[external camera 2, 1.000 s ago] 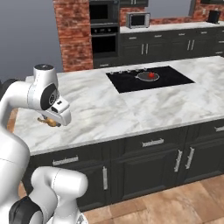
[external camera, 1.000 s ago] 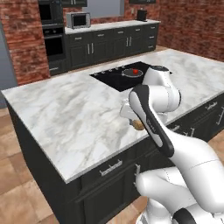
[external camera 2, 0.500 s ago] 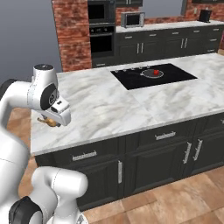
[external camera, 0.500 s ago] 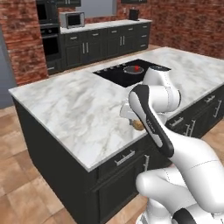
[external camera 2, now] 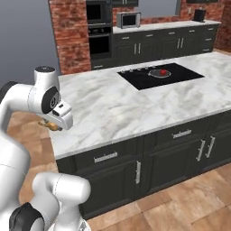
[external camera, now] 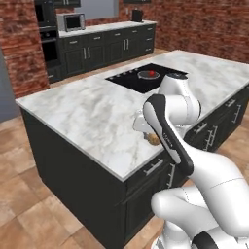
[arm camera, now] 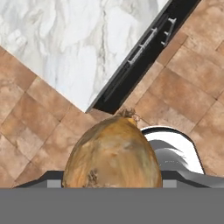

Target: Place the pan on the center burner on the stove. Then place the tomato and the onion in the pan and turn on the center burner.

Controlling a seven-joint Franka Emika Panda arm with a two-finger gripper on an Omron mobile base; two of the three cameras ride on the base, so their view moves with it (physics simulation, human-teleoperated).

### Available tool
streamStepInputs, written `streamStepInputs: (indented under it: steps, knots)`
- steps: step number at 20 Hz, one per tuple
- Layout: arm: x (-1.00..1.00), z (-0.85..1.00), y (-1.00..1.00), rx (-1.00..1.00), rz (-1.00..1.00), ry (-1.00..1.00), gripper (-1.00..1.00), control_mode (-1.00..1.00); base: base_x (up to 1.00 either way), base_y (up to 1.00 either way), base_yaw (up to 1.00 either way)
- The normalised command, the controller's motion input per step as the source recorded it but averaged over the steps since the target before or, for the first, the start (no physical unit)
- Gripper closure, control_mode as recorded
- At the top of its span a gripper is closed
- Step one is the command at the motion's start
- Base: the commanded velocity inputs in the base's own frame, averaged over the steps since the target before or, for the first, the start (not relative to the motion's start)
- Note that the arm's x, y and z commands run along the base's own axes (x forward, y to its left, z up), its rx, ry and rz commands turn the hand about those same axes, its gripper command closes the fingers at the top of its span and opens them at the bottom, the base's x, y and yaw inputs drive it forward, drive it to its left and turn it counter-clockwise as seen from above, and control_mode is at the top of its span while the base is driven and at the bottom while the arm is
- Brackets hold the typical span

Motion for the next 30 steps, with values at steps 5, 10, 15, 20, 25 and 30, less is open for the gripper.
streamStepInputs:
  steps: [5, 10, 15, 20, 25, 30]
  knots:
    - [0.0, 0.0, 0.0, 0.0, 0.0, 0.0, 1.0, 1.0, 0.0, 0.65, -0.26]
    - [0.0, 0.0, 0.0, 0.0, 0.0, 0.0, 1.0, 1.0, 0.0, 0.65, -0.28]
    - [0.0, 0.0, 0.0, 0.0, 0.0, 0.0, 1.0, 1.0, 0.0, 0.64, -0.29]
    - [0.0, 0.0, 0.0, 0.0, 0.0, 0.0, 1.0, 1.0, -0.07, 0.59, -0.29]
    - [0.0, 0.0, 0.0, 0.0, 0.0, 0.0, 1.0, 1.0, -0.1, 0.56, -0.31]
    - [0.0, 0.0, 0.0, 0.0, 0.0, 0.0, 1.0, 1.0, -0.11, 0.57, -0.33]
